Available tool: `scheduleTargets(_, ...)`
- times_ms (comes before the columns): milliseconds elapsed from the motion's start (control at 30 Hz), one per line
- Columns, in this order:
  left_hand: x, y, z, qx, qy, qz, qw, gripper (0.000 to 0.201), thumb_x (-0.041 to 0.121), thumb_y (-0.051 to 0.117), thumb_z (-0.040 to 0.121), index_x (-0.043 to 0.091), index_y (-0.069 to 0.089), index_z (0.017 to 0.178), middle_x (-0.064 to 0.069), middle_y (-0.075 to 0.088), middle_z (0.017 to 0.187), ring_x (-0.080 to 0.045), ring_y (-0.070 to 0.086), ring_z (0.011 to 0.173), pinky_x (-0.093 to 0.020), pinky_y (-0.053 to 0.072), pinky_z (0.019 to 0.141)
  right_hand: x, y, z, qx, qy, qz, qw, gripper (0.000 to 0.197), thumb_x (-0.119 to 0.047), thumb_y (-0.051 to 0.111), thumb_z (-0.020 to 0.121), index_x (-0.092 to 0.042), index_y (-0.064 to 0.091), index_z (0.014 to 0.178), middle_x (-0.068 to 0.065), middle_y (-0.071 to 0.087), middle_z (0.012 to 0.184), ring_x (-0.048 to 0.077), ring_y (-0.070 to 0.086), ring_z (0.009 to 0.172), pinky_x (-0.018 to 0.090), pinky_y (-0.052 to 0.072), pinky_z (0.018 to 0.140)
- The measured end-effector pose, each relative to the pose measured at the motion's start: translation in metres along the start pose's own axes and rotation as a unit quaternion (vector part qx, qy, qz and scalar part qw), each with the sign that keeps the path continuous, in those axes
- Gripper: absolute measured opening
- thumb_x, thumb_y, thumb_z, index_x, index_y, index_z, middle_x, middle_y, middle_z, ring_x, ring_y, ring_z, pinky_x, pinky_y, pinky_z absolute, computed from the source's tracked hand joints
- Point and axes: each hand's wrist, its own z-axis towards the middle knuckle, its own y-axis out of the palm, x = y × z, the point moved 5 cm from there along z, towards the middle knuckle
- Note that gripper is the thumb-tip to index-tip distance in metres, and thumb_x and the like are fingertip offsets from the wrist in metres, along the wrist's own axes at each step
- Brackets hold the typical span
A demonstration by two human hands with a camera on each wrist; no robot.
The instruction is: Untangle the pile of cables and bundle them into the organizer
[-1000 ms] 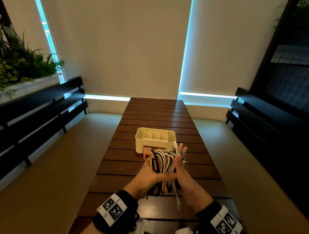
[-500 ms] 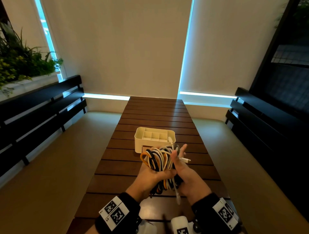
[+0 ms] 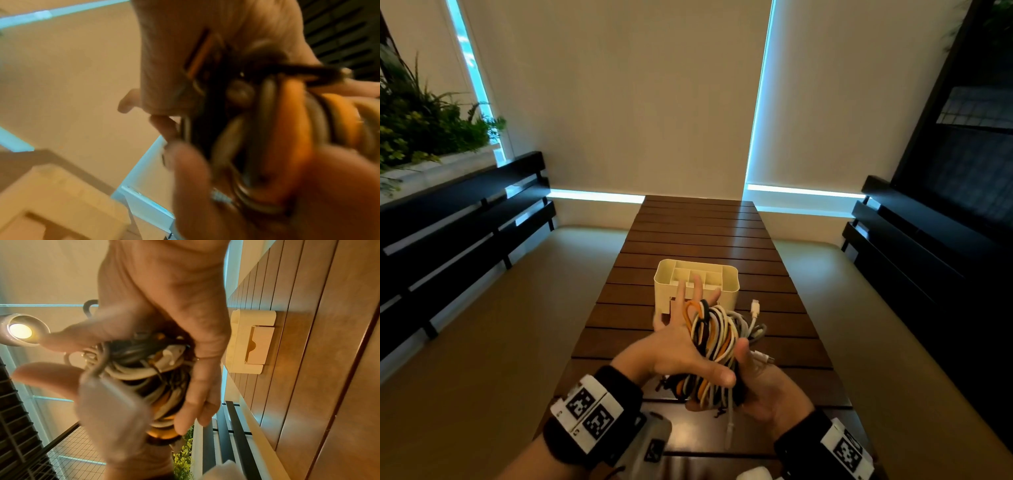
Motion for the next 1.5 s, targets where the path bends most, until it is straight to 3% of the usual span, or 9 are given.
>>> scheduleTargets(100, 0.014, -0.003, -0.006, -0.072, -0.016, 0.011, 0.997, 0.143, 0.091, 0.059, 0.03, 0.034, 0.005, 0.15, 0.006, -0.024, 0.154, -0.015, -0.032, 0.138, -0.047, -0.037, 0.1, 0.002, -0.006, 0.003, 0.019, 0.011, -0.014, 1.0, 0.109, -0.059, 0.086, 0.035, -0.01, 0.047, 0.125, 0.011, 0.071, 0.102, 0.029, 0.069, 0.086, 0.04, 0.059, 0.063)
scheduleTargets(200, 0.029, -0.004, -0.015, -0.107, -0.009, -0.085, 0.991, 0.067, 0.027, 0.08, 0.072, 0.003, 0.053, 0.128, -0.005, 0.054, 0.124, 0.005, 0.048, 0.108, 0.005, 0.018, 0.095, 0.0, -0.005, 0.005, -0.015, 0.003, -0.017, 1.0, 0.105, -0.059, 0.086, 0.036, -0.009, 0.051, 0.121, 0.01, 0.072, 0.099, 0.025, 0.07, 0.085, 0.035, 0.058, 0.061)
scheduleTargets(267, 0.032, -0.006, -0.014, -0.089, 0.005, -0.144, 0.986, 0.05, 0.017, 0.082, 0.069, -0.005, 0.062, 0.11, -0.015, 0.066, 0.105, -0.003, 0.061, 0.093, -0.007, 0.042, 0.091, -0.001, -0.006, 0.007, -0.014, 0.007, -0.026, 1.0, 0.101, -0.06, 0.086, 0.034, -0.011, 0.058, 0.117, 0.01, 0.072, 0.098, 0.024, 0.07, 0.084, 0.035, 0.058, 0.06)
scheduleTargets(400, 0.024, -0.005, -0.011, -0.017, 0.044, -0.227, 0.973, 0.058, 0.029, 0.081, 0.059, 0.001, 0.065, 0.108, -0.016, 0.068, 0.109, -0.026, 0.065, 0.105, -0.046, 0.049, 0.096, -0.004, -0.009, 0.013, 0.028, 0.025, -0.03, 0.999, 0.107, -0.053, 0.091, 0.017, -0.007, 0.062, 0.11, 0.014, 0.072, 0.085, 0.027, 0.07, 0.071, 0.037, 0.058, 0.053)
scheduleTargets(733, 0.015, 0.014, -0.017, 0.123, 0.073, -0.408, 0.902, 0.061, 0.018, 0.081, 0.058, 0.005, 0.06, 0.114, -0.02, 0.065, 0.116, -0.026, 0.064, 0.108, -0.032, 0.052, 0.089, -0.017, -0.006, 0.013, 0.016, 0.064, 0.01, 0.998, 0.078, -0.03, 0.095, 0.007, -0.006, 0.076, 0.078, 0.017, 0.073, 0.081, 0.029, 0.071, 0.072, 0.033, 0.058, 0.057)
scheduleTargets(1233, 0.018, 0.018, -0.02, 0.172, 0.121, -0.398, 0.893, 0.049, 0.014, 0.08, 0.058, 0.01, 0.067, 0.105, 0.001, 0.073, 0.101, -0.018, 0.068, 0.097, -0.026, 0.054, 0.081, -0.015, -0.019, 0.014, 0.023, 0.014, -0.071, 0.997, 0.078, -0.042, 0.094, 0.009, -0.012, 0.077, 0.079, 0.005, 0.073, 0.074, 0.014, 0.071, 0.072, 0.025, 0.057, 0.059)
scheduleTargets(1367, 0.01, 0.03, -0.019, 0.243, 0.077, -0.496, 0.83, 0.048, 0.02, 0.081, 0.048, 0.01, 0.067, 0.093, -0.005, 0.074, 0.088, -0.022, 0.071, 0.087, -0.03, 0.056, 0.072, -0.019, -0.026, 0.022, 0.13, -0.033, -0.122, 0.983, 0.165, -0.052, 0.09, 0.004, -0.024, 0.016, 0.149, 0.019, 0.044, 0.14, 0.032, 0.051, 0.123, 0.04, 0.054, 0.085)
scheduleTargets(1433, 0.004, 0.037, -0.016, 0.264, 0.06, -0.537, 0.799, 0.045, 0.015, 0.081, 0.049, 0.007, 0.067, 0.091, -0.009, 0.074, 0.084, -0.026, 0.07, 0.083, -0.034, 0.057, 0.069, -0.027, -0.03, 0.027, 0.177, -0.074, -0.207, 0.959, 0.172, -0.069, 0.08, 0.0, -0.044, -0.016, 0.142, 0.001, -0.018, 0.156, 0.03, -0.001, 0.144, 0.055, 0.024, 0.112)
scheduleTargets(1500, -0.001, 0.041, -0.012, 0.272, 0.033, -0.564, 0.779, 0.036, 0.0, 0.078, 0.057, 0.003, 0.065, 0.091, -0.013, 0.073, 0.083, -0.03, 0.07, 0.08, -0.037, 0.058, 0.067, -0.035, -0.032, 0.029, 0.21, -0.102, -0.24, 0.942, 0.173, -0.074, 0.073, -0.002, -0.045, -0.024, 0.138, -0.001, -0.023, 0.154, 0.027, -0.01, 0.144, 0.056, 0.012, 0.115)
